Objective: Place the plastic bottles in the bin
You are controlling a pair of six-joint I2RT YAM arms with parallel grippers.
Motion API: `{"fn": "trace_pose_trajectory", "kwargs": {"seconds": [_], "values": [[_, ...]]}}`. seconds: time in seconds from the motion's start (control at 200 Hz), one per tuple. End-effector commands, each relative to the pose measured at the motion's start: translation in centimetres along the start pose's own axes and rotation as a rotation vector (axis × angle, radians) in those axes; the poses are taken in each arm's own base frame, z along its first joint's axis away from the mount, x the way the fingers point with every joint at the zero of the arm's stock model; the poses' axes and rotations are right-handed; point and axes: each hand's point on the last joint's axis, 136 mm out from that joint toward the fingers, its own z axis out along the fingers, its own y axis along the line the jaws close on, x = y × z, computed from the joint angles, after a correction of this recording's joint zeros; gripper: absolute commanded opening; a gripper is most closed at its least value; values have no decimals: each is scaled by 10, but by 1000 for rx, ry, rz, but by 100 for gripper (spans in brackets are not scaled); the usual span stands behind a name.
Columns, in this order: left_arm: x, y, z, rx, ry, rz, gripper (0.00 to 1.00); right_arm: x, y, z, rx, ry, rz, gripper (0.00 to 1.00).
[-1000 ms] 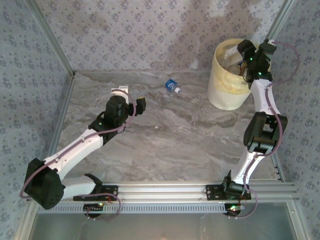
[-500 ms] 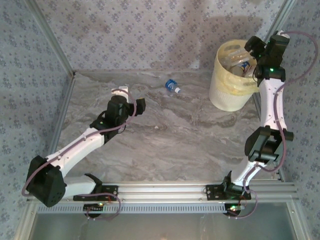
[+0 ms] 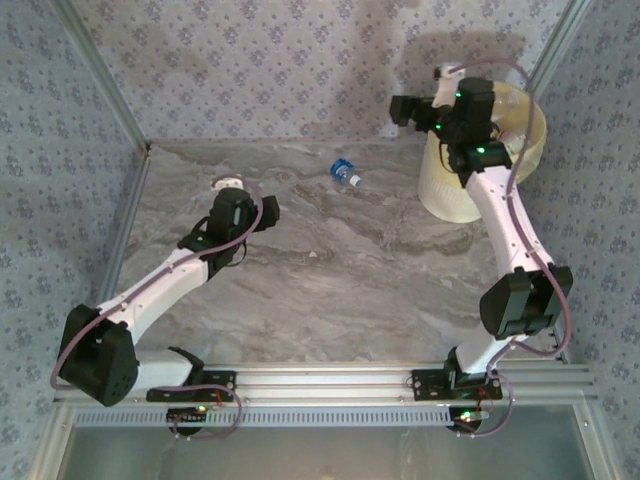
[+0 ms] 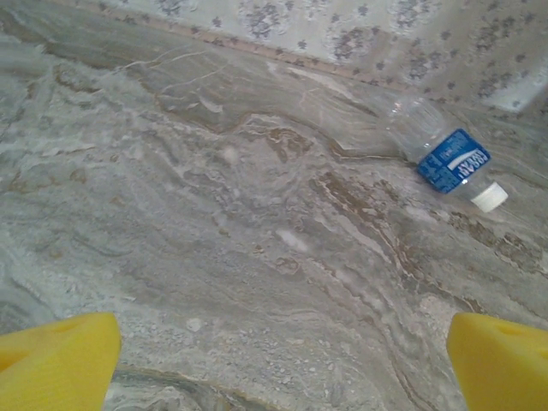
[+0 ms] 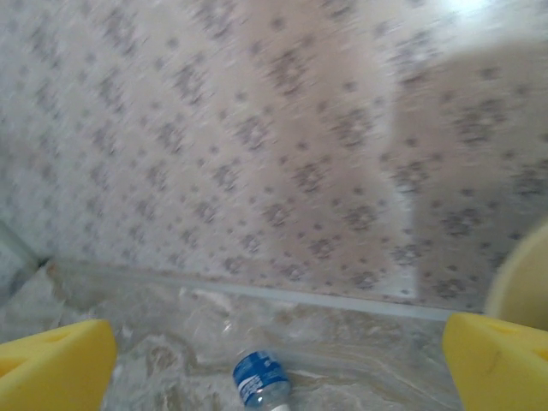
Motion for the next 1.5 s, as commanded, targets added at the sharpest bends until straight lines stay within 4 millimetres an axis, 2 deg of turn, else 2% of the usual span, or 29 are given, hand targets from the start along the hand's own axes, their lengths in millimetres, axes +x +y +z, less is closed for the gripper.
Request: {"fn": "trace_pose_trajectory", "kwargs": {"seconds": [0.0, 0.11, 0.285, 0.41, 0.525, 0.65, 0.714, 0.809, 0.944, 1.209, 1.309, 1.494], "values": [[-7, 9, -1, -36, -12, -63, 98, 41, 14, 29, -94, 102, -105, 100], [-6, 14, -1, -44, -9, -74, 98, 80, 20, 59, -145, 201, -120, 100], [-2, 24, -2, -74, -3, -87, 98, 147, 18, 106, -162, 372, -183, 100], [-1, 31, -2, -94, -6, -94, 98, 186, 10, 136, -150, 476, -235, 100], [0, 38, -2, -115, -6, -101, 98, 213, 2, 158, -128, 543, -262, 100], [0, 41, -2, -126, -3, -101, 98, 235, -2, 175, -131, 593, -250, 100], [0, 44, -2, -135, -2, -99, 98, 248, 4, 178, -182, 625, -222, 100], [2, 48, 0, -149, 3, -99, 98, 255, 20, 184, -266, 631, -184, 100], [4, 54, 3, -164, 11, -106, 98, 272, 23, 197, -256, 652, -173, 100], [14, 62, 15, -194, 49, -104, 98, 314, 33, 208, -202, 725, -334, 100], [18, 63, 21, -201, 69, -107, 98, 319, 35, 212, -195, 725, -345, 99], [24, 63, 29, -204, 100, -100, 98, 321, 24, 223, -109, 698, -359, 98]]}}
